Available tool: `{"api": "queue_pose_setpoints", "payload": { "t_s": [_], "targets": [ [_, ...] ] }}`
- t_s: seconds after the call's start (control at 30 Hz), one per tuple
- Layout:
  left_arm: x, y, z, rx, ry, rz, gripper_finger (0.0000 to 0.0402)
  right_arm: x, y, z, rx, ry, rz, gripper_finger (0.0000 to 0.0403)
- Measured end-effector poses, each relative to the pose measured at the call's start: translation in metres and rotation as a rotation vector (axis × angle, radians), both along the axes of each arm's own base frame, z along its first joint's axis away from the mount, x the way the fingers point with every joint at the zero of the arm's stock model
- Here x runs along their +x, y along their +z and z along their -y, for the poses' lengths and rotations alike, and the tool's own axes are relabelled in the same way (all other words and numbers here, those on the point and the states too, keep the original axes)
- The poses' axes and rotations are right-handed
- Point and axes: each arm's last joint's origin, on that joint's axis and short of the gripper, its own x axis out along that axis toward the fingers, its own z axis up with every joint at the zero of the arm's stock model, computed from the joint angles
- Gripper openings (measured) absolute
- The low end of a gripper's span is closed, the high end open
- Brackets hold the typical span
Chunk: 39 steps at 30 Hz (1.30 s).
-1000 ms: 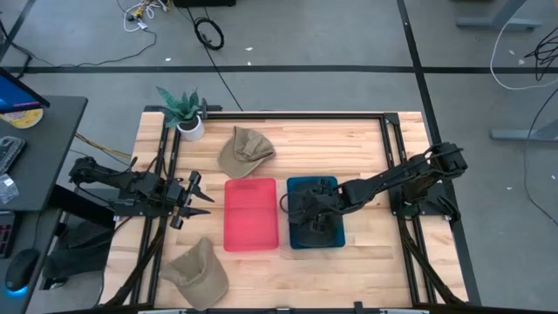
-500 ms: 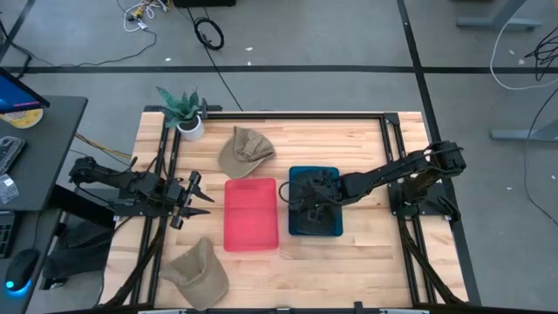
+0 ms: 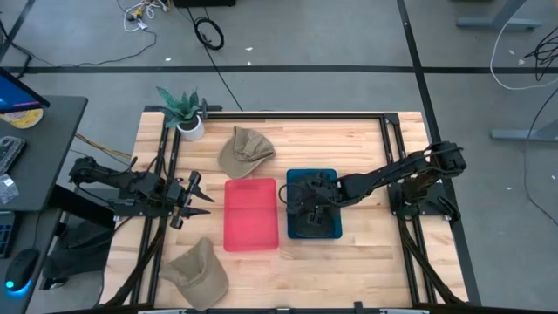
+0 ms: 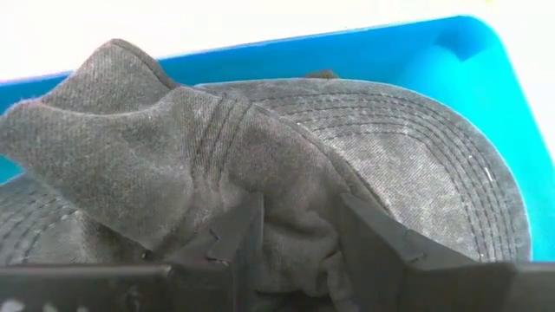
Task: Pick & Place hat
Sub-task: Put the black cap into the blue bin, then put the bottom brown cap into the red bin
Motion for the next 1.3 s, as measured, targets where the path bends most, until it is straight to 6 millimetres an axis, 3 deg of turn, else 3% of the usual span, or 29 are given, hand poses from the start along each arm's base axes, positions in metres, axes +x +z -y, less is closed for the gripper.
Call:
{"api": "queue_pose_setpoints", "payload": {
  "t_s": [0.53,0.67,0.93,1.1,1.3],
  "targets": [
    [0.0,0.0,0.0,0.0,0.0,0.0,0.0169,-0.026,0.072,0.005,0.044,0.004,0.263,0.0155],
    [0.0,0.0,0.0,0.0,0.0,0.0,0.0169,-0.027,0.074,0.006,0.073,-0.101,0.328,0.0155],
    [0.0,0.0,0.0,0.0,0.0,0.0,0.0169,-0.039,0.068,-0.003,-0.06,0.072,0.454,0.0155],
    [0.0,0.0,0.0,0.0,0.0,0.0,0.0169,-0.065,0.065,-0.007,-0.025,0.233,0.633,0.0155],
    [0.0,0.0,0.0,0.0,0.0,0.0,0.0169,-0.105,0.064,0.002,-0.004,0.285,0.842,0.0155]
  ]
}}
